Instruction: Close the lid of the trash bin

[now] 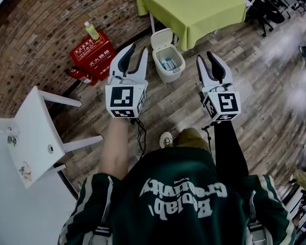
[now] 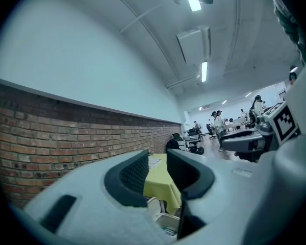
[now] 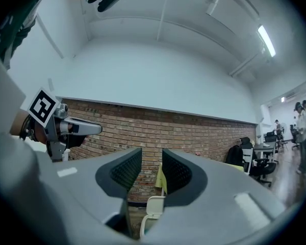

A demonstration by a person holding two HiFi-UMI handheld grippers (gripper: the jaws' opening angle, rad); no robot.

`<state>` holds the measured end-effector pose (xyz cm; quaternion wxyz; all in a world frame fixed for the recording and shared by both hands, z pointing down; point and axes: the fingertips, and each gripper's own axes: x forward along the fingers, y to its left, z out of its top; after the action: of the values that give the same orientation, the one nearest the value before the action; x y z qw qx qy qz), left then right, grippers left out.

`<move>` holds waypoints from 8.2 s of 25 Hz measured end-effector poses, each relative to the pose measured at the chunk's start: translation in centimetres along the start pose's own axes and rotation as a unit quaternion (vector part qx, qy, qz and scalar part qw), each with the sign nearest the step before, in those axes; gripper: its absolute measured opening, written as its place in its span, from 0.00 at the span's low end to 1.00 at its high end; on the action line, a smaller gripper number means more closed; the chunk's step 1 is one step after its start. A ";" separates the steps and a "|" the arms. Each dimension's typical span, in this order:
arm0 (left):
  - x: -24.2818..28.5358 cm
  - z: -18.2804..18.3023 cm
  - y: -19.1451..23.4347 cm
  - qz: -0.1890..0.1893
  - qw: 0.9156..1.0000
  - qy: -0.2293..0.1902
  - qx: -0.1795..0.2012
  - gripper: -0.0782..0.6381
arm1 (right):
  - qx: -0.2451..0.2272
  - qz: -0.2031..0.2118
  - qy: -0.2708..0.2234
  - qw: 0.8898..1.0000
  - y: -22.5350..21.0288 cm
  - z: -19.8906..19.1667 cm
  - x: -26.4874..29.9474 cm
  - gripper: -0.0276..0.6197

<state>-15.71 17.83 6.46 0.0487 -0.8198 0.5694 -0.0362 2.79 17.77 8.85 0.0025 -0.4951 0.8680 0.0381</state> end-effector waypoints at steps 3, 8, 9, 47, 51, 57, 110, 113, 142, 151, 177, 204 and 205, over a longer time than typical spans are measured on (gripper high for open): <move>1.1 -0.6 0.8 0.001 1.000 0.004 -0.005 0.27 | -0.005 -0.004 0.001 1.000 -0.8 -0.1 1.0 0.27; 3.1 -2.3 2.5 0.011 1.000 0.021 -0.010 0.27 | -0.002 -0.002 0.000 1.000 -1.6 -0.3 3.0 0.27; 3.5 -2.6 2.7 0.012 1.000 0.023 -0.011 0.27 | -0.001 0.000 0.000 1.000 -1.7 -0.5 3.4 0.27; 30.5 -8.8 10.6 0.066 0.995 0.068 -0.028 0.26 | 0.027 0.091 0.019 0.995 -16.7 -7.3 30.3 0.26; 32.5 -9.3 10.9 0.074 0.994 0.076 -0.026 0.25 | 0.035 0.108 0.020 0.993 -17.8 -8.1 32.5 0.26; 34.9 -9.5 10.7 0.076 0.994 0.079 -0.016 0.25 | 0.049 0.120 0.018 0.991 -19.2 -9.3 34.4 0.25; 48.2 -39.5 13.2 -0.212 0.944 0.250 -0.034 0.25 | 0.080 -0.117 0.086 0.986 -19.9 -25.6 43.6 0.25; 48.2 -42.0 12.2 -0.216 0.939 0.264 -0.038 0.25 | 0.081 -0.131 0.081 0.985 -20.9 -26.3 42.8 0.25; 46.3 -53.2 7.2 -0.244 0.896 0.369 -0.031 0.25 | 0.102 -0.162 0.102 0.976 -21.8 -31.9 37.5 0.26; 44.4 -53.1 4.7 -0.261 0.891 0.369 -0.039 0.24 | 0.112 -0.161 0.100 0.975 -21.8 -32.8 35.8 0.26; 40.7 -53.2 -0.1 -0.202 0.896 0.393 -0.037 0.23 | 0.145 -0.101 0.095 0.980 -23.6 -34.8 30.7 0.26; 36.4 -55.3 -1.9 -0.138 0.909 0.387 -0.069 0.22 | 0.133 0.006 0.118 0.984 -19.4 -34.8 29.5 0.26; 36.3 -55.7 -1.9 -0.139 0.908 0.388 -0.070 0.22 | 0.132 0.005 0.119 0.984 -19.4 -34.9 29.6 0.26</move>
<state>-7.69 -17.70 62.16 -0.2391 -0.8133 0.4244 -0.3182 5.59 -19.88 41.19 -0.0362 -0.4870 0.8620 -0.1359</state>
